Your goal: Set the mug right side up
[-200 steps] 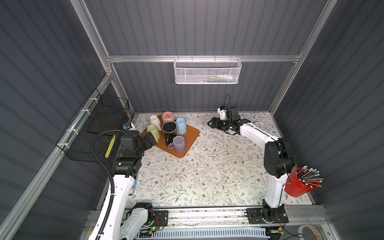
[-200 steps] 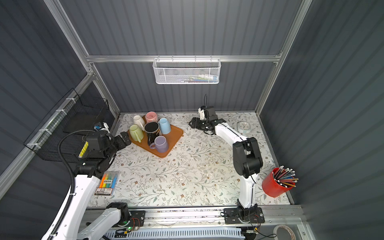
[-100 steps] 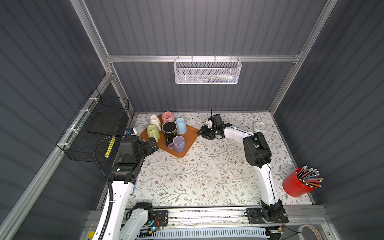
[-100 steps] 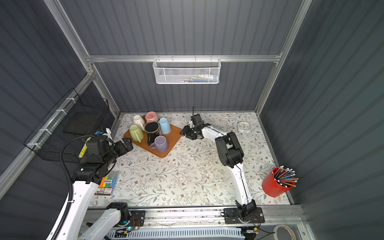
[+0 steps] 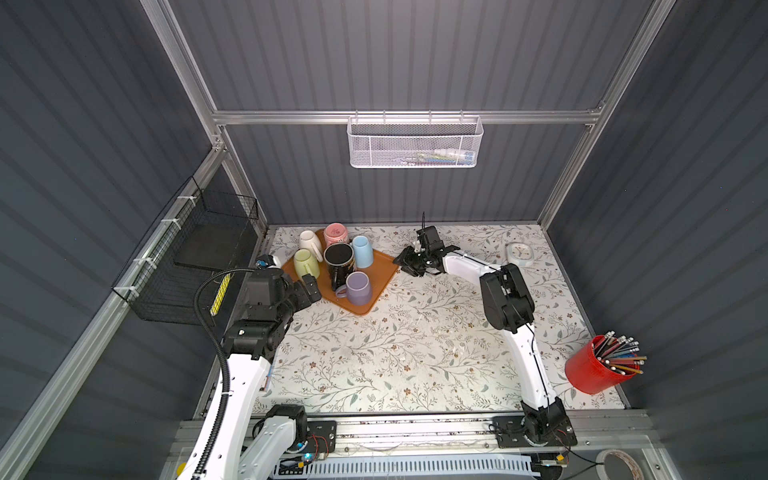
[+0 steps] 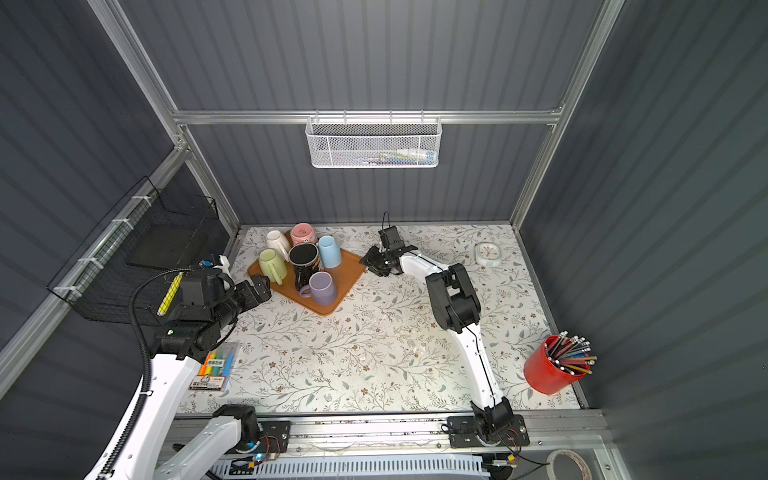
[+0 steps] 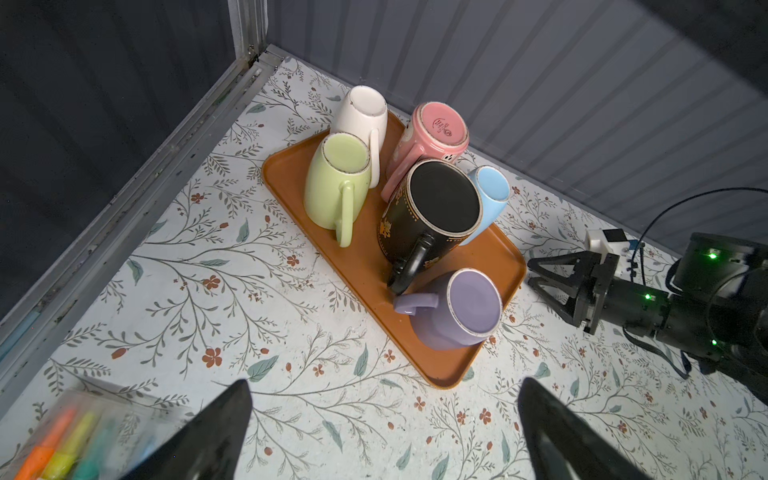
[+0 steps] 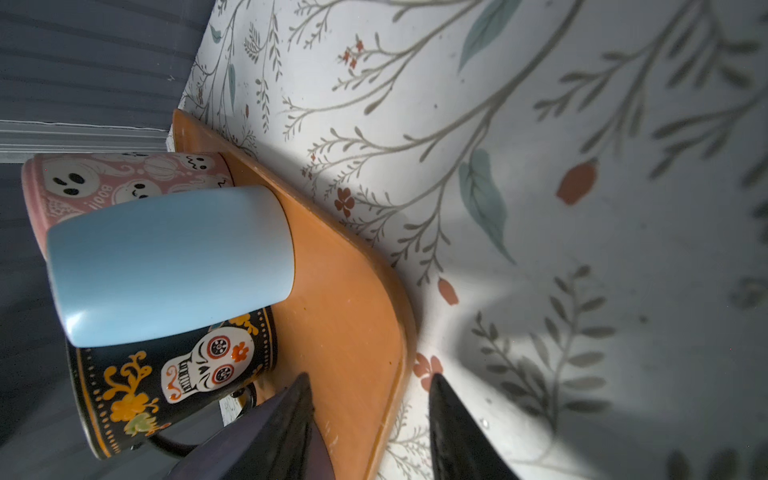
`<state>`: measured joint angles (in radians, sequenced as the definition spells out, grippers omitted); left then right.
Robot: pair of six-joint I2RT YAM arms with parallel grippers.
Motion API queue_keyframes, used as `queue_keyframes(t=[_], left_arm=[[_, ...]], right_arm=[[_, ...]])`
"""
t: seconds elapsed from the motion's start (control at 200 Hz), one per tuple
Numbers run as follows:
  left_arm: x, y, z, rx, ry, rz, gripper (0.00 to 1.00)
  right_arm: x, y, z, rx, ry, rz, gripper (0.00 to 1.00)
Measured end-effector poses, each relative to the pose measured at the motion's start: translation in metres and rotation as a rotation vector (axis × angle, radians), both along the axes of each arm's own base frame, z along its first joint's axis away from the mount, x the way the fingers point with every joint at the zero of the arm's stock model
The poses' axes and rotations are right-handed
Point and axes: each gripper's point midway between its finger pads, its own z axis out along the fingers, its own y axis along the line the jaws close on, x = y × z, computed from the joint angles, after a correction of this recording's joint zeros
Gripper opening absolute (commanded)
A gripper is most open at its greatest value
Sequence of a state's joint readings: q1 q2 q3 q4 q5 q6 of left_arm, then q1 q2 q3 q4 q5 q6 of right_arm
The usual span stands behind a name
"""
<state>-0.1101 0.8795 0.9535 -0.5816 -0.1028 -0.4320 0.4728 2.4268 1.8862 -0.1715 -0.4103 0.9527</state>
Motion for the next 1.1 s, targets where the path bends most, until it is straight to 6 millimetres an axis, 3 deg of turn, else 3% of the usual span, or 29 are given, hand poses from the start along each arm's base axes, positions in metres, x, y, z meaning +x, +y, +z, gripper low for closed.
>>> queue_keyframes(t=[0.44, 0.75, 0.86, 1.101], left_arm=[[0.0, -0.003, 0.0, -0.014, -0.001, -0.007, 1.0], [-0.001, -0.004, 0.003, -0.023, -0.01, -0.013, 1.0], [-0.002, -0.004, 0.003, -0.031, -0.01, -0.012, 1.0], [-0.003, -0.008, -0.007, -0.06, 0.014, -0.015, 1.0]], right_arm=[[0.013, 0.01, -0.012, 0.037, 0.061, -0.114, 0.39], [0.015, 0.006, -0.021, 0.019, 0.093, -0.162, 0.07], [0.013, 0.008, -0.022, -0.018, 0.057, -0.13, 0.0], [0.013, 0.006, -0.022, -0.054, 0.002, -0.125, 0.0]])
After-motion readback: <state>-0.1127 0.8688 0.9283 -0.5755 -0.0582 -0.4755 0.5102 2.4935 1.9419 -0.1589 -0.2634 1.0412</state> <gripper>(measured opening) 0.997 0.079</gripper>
